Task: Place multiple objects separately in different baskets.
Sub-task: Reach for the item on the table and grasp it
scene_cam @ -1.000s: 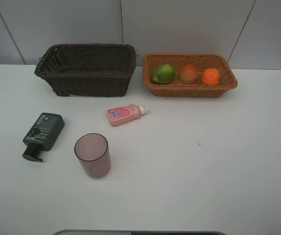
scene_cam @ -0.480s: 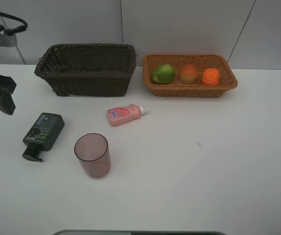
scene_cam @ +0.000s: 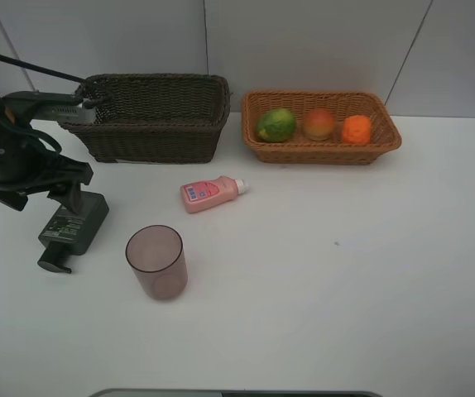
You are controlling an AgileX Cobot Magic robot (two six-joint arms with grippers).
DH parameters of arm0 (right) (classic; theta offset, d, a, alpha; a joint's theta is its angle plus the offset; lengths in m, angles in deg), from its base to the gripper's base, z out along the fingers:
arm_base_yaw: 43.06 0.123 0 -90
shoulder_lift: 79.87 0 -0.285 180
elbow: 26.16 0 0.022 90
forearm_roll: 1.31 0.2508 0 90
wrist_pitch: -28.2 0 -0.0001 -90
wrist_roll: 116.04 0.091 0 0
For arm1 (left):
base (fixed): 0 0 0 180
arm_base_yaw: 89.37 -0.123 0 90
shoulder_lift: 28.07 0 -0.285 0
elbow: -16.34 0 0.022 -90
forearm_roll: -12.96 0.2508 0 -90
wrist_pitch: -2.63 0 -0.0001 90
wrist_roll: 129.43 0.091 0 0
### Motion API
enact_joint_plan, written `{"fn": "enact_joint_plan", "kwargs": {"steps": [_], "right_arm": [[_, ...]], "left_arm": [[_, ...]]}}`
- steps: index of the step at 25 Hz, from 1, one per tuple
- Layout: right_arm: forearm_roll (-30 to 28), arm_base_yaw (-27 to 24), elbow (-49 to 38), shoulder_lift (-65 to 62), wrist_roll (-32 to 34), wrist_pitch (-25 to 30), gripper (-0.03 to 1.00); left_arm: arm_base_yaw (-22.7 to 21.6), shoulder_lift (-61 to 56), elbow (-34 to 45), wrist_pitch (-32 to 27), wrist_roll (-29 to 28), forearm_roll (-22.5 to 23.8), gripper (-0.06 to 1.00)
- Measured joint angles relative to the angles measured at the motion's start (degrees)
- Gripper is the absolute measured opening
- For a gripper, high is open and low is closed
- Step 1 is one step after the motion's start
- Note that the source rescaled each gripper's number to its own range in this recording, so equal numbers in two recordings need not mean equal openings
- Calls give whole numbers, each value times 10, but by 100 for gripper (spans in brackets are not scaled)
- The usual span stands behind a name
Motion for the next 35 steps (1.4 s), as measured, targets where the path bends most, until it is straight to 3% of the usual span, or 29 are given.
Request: {"fn": "enact_joint_plan", "kwargs": {"steps": [24,35], "right_arm": [[0,0,0,0,0,0,77],[1,0,0,0,0,0,77]], "left_arm": [[-21,73,0,104,12,15,92],[-22,123,0,144,50,-32,92]]}}
